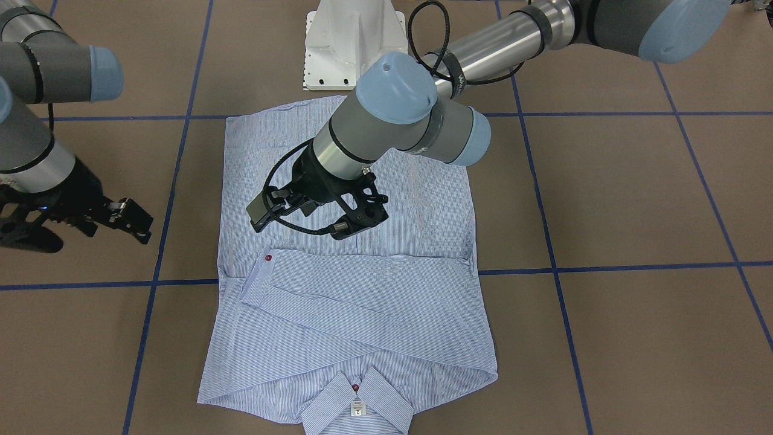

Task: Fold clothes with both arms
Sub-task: 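Fold the held sleeve with the left gripper across the shirt front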

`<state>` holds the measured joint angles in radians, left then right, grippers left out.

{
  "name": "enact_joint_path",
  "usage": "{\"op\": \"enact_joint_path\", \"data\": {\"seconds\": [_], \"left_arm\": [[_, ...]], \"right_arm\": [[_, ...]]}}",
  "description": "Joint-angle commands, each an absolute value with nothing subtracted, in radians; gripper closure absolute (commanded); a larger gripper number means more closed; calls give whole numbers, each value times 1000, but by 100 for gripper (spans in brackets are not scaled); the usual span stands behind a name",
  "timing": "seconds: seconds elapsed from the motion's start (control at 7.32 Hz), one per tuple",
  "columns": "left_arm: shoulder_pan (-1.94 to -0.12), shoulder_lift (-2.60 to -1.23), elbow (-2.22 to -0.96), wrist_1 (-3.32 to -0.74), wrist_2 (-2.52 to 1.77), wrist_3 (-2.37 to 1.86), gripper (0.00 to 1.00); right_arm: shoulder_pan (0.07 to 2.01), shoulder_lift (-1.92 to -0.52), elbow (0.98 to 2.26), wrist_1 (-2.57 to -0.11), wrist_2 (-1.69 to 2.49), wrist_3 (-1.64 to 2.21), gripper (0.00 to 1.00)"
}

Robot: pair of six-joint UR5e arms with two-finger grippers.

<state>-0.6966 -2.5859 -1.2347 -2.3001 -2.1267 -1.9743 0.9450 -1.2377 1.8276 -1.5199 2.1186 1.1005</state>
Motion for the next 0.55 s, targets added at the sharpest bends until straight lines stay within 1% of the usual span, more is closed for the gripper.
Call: {"op": "enact_joint_path", "data": {"seconds": [0.0, 0.14, 0.27, 0.41], "left_arm": [[-709, -2356, -1554, -2290, -2129, -1895, 3], [-725, -2273, -1637, -2289, -2131, -1832, 3], [-735, -2214, -1691, -2280, -2129, -1756, 4], [-782, -2145, -1751, -2273, -2157, -1699, 6]], "right_arm": [[756, -1319, 1998, -1461, 1943, 1448, 0], [664, -1366, 2050, -1432, 1860, 1615, 0], [588, -1456, 2122, -1373, 1777, 1685, 0], [484, -1565, 2161, -1294, 1688, 1816, 0]]}}
